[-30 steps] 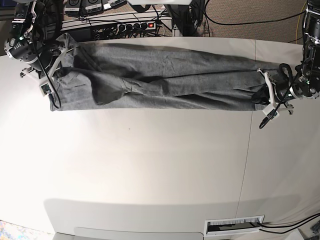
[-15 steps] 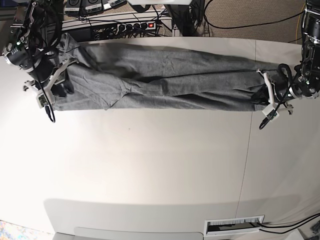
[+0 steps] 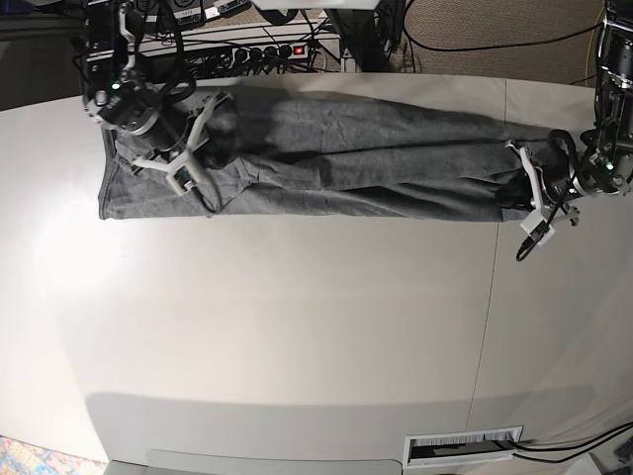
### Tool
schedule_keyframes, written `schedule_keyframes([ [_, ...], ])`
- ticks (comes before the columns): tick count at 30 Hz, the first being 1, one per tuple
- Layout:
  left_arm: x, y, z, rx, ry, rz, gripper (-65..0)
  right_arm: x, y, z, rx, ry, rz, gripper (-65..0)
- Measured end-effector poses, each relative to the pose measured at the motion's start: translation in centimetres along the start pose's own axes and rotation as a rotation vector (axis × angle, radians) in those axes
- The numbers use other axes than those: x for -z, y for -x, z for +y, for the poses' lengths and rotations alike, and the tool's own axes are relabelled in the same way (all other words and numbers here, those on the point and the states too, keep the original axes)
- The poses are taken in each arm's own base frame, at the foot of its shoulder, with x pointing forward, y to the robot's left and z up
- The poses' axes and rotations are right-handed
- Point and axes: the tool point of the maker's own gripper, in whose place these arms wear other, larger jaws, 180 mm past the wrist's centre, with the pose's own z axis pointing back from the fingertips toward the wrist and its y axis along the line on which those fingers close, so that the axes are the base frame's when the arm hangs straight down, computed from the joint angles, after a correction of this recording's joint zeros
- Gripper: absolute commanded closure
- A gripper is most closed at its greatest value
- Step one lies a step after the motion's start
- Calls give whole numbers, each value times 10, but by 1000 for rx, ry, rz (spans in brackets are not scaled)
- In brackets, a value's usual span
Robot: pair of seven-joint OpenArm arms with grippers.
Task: Fold the T-shirt properly
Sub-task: 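Press and smooth the folded strip ends with both grippers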
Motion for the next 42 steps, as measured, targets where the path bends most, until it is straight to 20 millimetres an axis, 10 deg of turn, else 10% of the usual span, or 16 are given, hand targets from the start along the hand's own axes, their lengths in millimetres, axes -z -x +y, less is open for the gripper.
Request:
schedule_keyframes([
  [12,-14,-4,-3,-98,50,19,-158,40,2,-31,49,1,3,0],
  [18,-53,-34,33,-201,-15,-93,-158,41,1,-32,53,3,-3,0],
  [26,-90,-18,43,-413,-6,-47,-237,41,1,-32,53,3,-3,0],
  [42,-84,42,35,-445,-94,53,-293,41,1,-32,53,2,-4,0],
])
